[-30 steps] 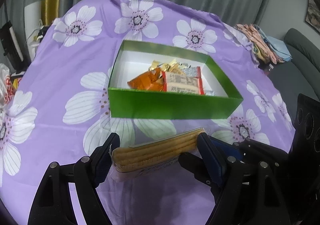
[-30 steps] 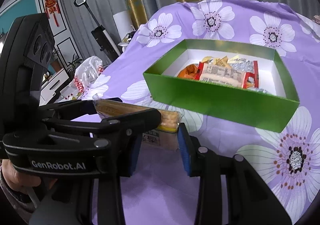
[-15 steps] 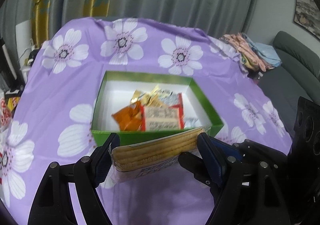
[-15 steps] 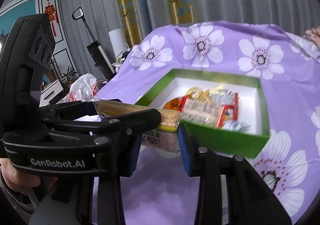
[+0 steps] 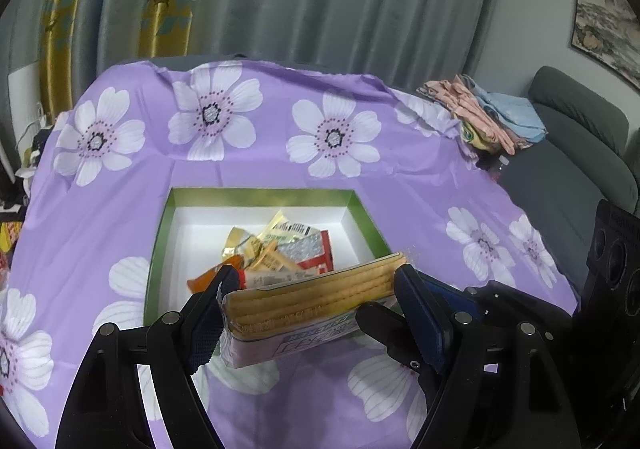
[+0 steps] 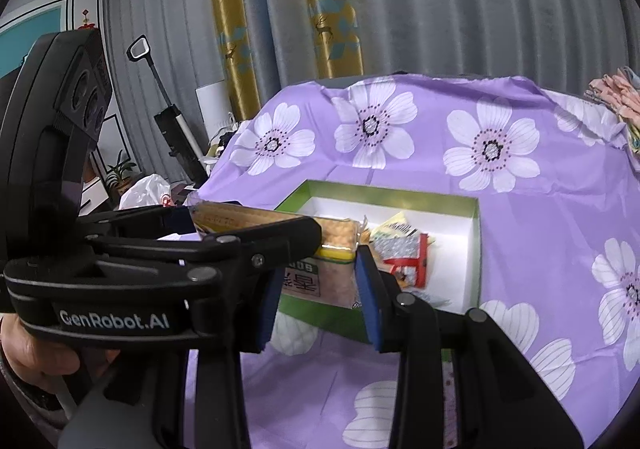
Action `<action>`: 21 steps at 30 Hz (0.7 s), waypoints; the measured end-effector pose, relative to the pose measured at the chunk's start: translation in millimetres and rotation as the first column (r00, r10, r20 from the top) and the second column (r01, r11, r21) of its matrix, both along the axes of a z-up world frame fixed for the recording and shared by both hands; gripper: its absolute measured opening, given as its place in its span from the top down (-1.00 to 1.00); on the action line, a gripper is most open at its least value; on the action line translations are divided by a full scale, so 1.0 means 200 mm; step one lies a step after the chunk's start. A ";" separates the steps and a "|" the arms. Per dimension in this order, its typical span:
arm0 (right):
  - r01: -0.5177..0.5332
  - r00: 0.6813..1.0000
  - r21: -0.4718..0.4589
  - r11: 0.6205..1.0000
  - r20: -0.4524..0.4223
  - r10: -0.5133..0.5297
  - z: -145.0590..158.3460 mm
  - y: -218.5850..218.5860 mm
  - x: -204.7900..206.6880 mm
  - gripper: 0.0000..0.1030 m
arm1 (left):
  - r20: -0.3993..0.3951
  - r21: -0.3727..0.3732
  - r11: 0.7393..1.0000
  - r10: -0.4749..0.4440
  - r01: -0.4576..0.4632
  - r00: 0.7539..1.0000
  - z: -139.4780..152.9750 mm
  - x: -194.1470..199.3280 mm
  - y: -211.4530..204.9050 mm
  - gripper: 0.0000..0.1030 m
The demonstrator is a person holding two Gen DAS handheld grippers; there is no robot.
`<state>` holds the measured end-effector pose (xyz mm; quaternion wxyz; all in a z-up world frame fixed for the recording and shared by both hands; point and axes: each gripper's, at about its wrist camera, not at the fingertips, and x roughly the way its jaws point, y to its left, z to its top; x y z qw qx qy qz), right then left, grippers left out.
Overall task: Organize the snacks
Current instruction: 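Lower the cracker pack into the box with the left gripper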
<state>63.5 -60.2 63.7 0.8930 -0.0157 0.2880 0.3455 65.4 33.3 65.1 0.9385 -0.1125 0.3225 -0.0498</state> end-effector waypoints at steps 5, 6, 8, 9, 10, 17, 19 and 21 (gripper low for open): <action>0.014 1.000 -0.003 1.000 0.002 -0.014 0.01 -0.02 0.04 0.29 | -0.003 -0.007 1.000 -0.013 0.013 1.000 0.00 0.06 -0.02 -0.55; 0.018 1.000 -0.004 1.000 0.003 -0.018 0.00 -0.03 0.05 0.29 | -0.005 -0.009 1.000 -0.016 0.016 1.000 0.00 0.07 -0.02 -0.55; 0.021 1.000 -0.002 1.000 0.000 -0.021 0.00 -0.04 0.07 0.29 | -0.007 -0.005 1.000 -0.020 0.020 1.000 0.00 0.09 -0.03 -0.54; 0.022 1.000 -0.001 1.000 -0.002 -0.022 0.00 -0.04 0.08 0.29 | -0.006 0.000 1.000 -0.021 0.021 1.000 0.01 0.11 -0.04 -0.55; 0.024 1.000 -0.003 1.000 -0.003 -0.024 0.00 -0.04 0.10 0.29 | -0.006 0.002 1.000 -0.023 0.023 1.000 0.00 0.12 -0.04 -0.55; 0.032 0.999 -0.022 0.999 -0.003 -0.032 -0.02 -0.04 0.16 0.29 | -0.021 -0.001 1.000 -0.027 0.027 0.999 -0.02 0.20 -0.05 -0.55; 0.032 0.999 -0.024 0.999 -0.001 -0.033 -0.02 -0.04 0.17 0.29 | -0.023 -0.003 1.000 -0.027 0.027 0.999 -0.03 0.22 -0.05 -0.55; 0.033 0.999 -0.023 0.999 -0.003 -0.033 -0.03 -0.04 0.17 0.29 | -0.026 -0.004 1.000 -0.026 0.026 0.999 -0.03 0.24 -0.04 -0.55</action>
